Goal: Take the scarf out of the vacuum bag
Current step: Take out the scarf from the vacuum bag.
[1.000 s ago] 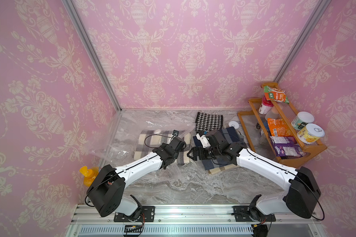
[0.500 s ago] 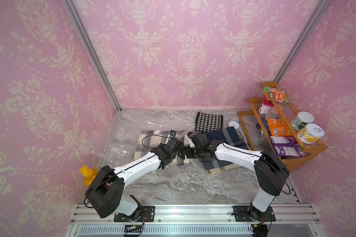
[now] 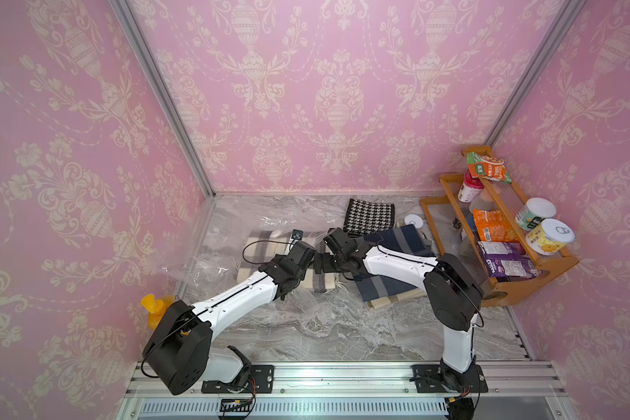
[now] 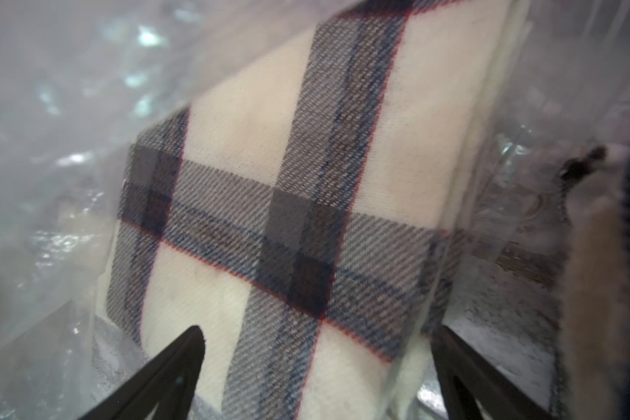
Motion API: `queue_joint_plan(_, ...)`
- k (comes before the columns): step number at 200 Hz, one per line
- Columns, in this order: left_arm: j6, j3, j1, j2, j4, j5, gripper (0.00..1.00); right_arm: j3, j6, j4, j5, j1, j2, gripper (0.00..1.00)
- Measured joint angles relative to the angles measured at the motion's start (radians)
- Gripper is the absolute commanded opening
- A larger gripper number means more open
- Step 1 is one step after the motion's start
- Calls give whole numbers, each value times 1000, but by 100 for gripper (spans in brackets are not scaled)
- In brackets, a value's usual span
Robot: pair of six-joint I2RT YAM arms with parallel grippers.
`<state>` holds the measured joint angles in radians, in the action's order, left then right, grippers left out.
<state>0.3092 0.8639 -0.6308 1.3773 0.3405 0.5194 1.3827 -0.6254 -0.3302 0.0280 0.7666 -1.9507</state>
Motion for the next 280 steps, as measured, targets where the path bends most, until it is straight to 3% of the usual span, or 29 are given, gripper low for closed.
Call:
queue_joint_plan(65,17,-14,14,-14,23,7,0,79,-1,-78,102,0,-57,100)
queue_joint_plan(133,31,-18,14,-70,54,8,0,105,-13,-73,117,0,-128,100)
queue_joint_plan(280,34,-19,15,-89,73,5,0,9,-143,146,-32,-55,-111,97)
